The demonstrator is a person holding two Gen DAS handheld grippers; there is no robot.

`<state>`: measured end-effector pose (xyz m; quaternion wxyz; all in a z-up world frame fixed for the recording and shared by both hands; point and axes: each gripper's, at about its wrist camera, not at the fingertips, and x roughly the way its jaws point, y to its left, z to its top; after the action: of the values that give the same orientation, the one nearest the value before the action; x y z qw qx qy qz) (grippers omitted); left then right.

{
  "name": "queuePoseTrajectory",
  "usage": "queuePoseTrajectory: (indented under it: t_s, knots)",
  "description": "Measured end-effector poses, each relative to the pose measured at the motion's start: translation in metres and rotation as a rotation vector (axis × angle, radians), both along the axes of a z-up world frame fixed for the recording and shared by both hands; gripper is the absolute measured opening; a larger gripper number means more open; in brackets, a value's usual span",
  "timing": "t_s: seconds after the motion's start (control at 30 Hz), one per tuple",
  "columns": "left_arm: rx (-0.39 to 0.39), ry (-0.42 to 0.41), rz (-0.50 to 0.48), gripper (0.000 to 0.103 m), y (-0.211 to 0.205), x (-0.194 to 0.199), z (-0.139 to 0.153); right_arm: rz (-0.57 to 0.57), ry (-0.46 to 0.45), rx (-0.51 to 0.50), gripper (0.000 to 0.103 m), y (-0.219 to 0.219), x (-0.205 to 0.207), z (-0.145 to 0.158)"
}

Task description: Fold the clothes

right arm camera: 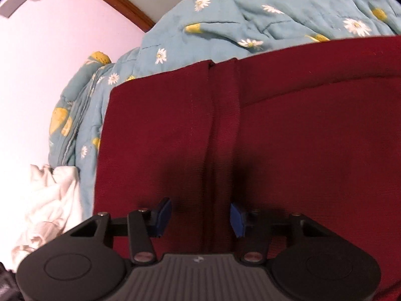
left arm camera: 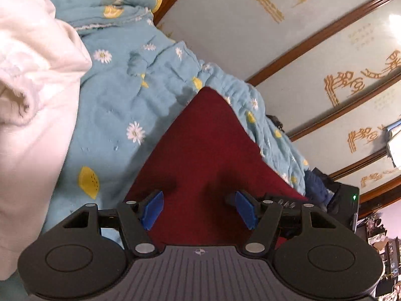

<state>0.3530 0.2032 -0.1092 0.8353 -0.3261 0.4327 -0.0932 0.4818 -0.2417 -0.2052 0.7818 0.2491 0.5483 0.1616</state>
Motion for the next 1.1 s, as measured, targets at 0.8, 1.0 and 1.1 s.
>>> queuePoseTrajectory:
  t_s: [0.8, 1.0, 1.1]
  knots:
    - [-0.003, 0.021, -0.066, 0.063, -0.016, 0.000, -0.003, -0.205, 0.093, 0.040, 0.010, -0.048, -0.018, 0.045]
    - [0.007, 0.027, -0.106, 0.064, -0.028, -0.001, -0.006, -0.216, 0.057, -0.042, 0.011, -0.059, -0.025, 0.053]
    - [0.014, 0.033, -0.134, 0.064, -0.035, -0.003, -0.009, -0.200, 0.139, -0.133, 0.017, -0.058, -0.018, 0.017]
